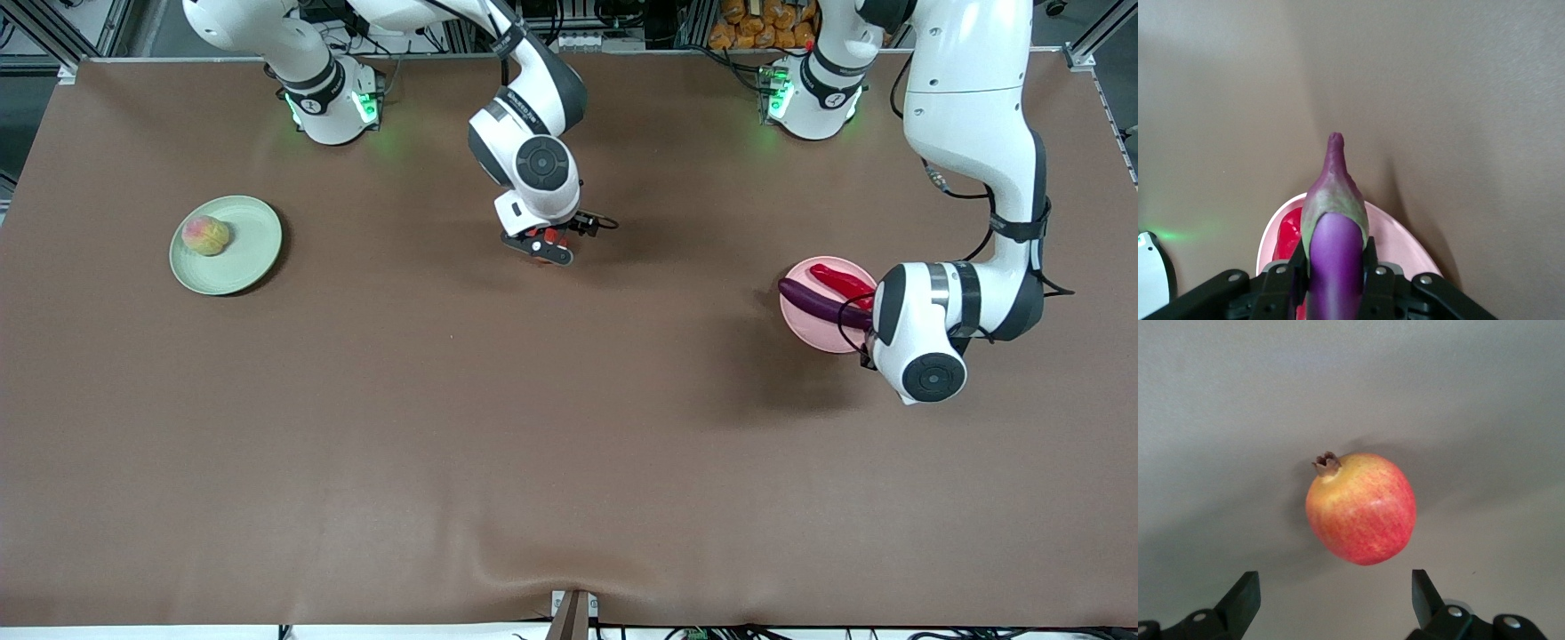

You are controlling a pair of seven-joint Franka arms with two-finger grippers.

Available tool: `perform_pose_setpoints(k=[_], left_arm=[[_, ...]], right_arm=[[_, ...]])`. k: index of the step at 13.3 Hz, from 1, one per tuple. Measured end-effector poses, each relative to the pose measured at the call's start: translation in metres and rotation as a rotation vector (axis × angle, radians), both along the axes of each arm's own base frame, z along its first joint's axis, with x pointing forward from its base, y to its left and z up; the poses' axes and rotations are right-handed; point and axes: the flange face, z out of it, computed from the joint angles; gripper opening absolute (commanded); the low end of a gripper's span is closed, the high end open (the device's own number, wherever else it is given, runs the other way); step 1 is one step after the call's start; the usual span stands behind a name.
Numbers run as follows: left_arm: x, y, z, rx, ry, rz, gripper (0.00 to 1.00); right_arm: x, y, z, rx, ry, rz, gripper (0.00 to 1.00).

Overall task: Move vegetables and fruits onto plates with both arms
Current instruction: 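Release the eggplant on the pink plate while the right gripper grasps the apple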

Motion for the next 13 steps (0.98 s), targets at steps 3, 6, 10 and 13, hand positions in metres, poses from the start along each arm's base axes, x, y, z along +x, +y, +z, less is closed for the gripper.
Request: perform_pose_setpoints(k=[3,6,10,13], left_arm=[[-0.005,-0.005,-0.008,-0.006,0.006,-0.010,0.30],[-0.011,-0.010,-0.016,-0.013,0.019,-0.018,0.33],[-0.012,-0.013,-0.018,-0.015,0.023,-0.023,1.00],[-0.012,-0.016,-0.018,-0.017,0.024,-0.027,1.00]], right_arm=[[-0.009,-0.001,-0.008,-0.019,0.003,0.033,1.00],[-0.022,0.005,-0.017,-0.033,0.009,0.060,1.00],[-0.022,0.003,-0.048,-0.065,-0.019,0.086,0.98],[-0.022,0.003,-0.063,-0.070,-0.028,0.088,0.34]])
